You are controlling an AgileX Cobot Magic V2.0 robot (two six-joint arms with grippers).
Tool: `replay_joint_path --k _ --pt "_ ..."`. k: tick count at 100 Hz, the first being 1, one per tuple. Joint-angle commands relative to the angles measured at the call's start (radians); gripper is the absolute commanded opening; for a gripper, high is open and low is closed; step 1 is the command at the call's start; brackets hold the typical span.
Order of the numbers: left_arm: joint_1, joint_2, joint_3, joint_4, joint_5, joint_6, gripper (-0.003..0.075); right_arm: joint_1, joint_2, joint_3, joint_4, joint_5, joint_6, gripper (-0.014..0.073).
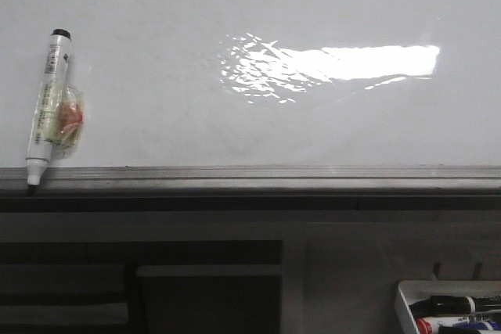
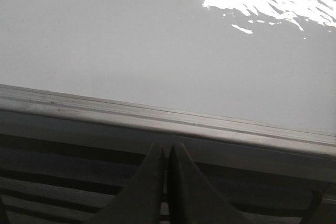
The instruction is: Write number 5 on whiteboard
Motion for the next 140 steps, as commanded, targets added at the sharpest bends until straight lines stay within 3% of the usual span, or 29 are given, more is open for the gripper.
replay_joint_path --k 1,44,73,81,91,112,123,140 --pt "0.000 -0.029 0.017 -0.009 -0.065 -0.008 -0.0020 -0.007 -0.019 0.026 -0.005 -0.091 -0.005 -0.0061" --pt "0.000 -0.029 0.017 -0.010 -0.230 -0.008 -0.0020 -0.007 -0.019 0.026 0.014 -0.142 -0.005 -0.0061" --pt "0.000 -0.029 0.017 -0.014 -0.544 -0.008 -0.0020 -0.007 -0.019 0.026 0.014 -0.219 -0.005 -0.0061" --pt "0.000 -0.029 0.017 -0.014 -0.573 -0.008 -0.0020 -0.007 -0.019 0.026 0.014 -0.218 -0.005 -0.0061" --pt "0.000 -0.029 0.009 -0.014 -0.532 -0.008 -0.0021 -0.007 -0.017 0.022 0.045 -0.217 -0.004 -0.0061" --pt "0.000 0.035 -0.107 -0.042 -0.228 -0.008 -0.0021 -0.005 0.051 -0.053 0.105 -0.118 -0.004 -0.0061" --pt "0.000 0.117 -0.205 -0.021 -0.160 -0.008 -0.0021 -0.005 0.162 -0.098 0.185 -0.106 -0.004 -0.0061" --pt "0.000 0.259 -0.352 0.110 -0.092 -0.008 -0.0020 -0.005 0.382 -0.215 0.189 -0.023 -0.004 -0.0061"
